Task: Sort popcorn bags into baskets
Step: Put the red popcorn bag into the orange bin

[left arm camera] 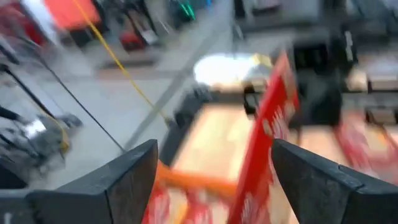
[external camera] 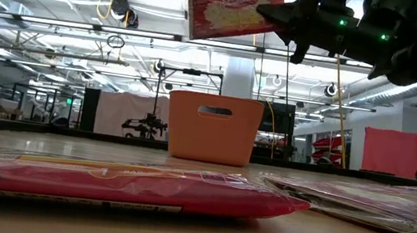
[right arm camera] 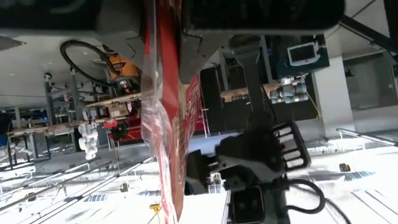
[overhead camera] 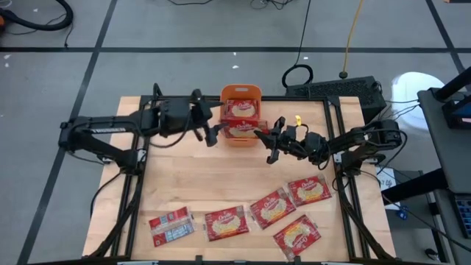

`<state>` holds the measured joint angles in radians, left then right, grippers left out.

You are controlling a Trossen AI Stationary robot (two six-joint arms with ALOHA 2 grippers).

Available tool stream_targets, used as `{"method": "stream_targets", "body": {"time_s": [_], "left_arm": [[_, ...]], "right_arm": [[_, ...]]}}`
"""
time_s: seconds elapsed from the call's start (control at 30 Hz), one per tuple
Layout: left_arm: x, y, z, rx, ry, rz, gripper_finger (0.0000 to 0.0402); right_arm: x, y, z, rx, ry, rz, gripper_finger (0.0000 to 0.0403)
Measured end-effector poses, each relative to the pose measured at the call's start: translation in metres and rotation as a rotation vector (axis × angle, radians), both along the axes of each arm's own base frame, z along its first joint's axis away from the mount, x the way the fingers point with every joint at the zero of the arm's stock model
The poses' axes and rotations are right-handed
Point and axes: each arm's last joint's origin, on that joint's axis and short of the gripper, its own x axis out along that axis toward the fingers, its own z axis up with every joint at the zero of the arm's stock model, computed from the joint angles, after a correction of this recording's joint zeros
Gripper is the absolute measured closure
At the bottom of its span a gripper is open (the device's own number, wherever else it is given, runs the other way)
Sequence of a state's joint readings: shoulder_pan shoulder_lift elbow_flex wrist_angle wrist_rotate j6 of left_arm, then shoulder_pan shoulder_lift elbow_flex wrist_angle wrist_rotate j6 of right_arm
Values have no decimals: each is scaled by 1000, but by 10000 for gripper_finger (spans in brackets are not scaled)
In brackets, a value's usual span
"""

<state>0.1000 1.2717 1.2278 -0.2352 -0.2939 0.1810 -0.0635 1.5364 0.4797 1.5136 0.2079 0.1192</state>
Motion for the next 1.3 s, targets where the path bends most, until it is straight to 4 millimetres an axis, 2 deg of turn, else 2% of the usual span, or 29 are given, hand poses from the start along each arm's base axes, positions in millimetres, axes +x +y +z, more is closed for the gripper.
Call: {"method": "stream_targets", "body": {"time_s": [0.1, 0.23, 0.3, 0.4, 0.53, 0.8, 1.3], "left_arm": [[12, 10, 12, -42, 52, -87, 95], [34, 25, 14, -41, 202, -130, 120], [44, 30, 9, -47, 300, -133, 130], [59, 32, 9, -44, 332, -156, 142], [73, 34, -4, -57, 403, -234, 154], [74, 33, -13, -74, 465, -284, 197], [74, 33, -14, -114, 459, -333, 382]], "right_arm": [[0, 0, -1, 0, 6, 0, 394], [0, 0, -1, -10, 15, -3, 394], [1, 0, -3, -8, 32, -4, 394], [2, 0, -5, -7, 62, -4, 394], [2, 0, -7, -6, 83, -4, 394], [3, 0, -9, -50, 113, -19, 394], [3, 0, -8, -92, 120, -33, 394]]}}
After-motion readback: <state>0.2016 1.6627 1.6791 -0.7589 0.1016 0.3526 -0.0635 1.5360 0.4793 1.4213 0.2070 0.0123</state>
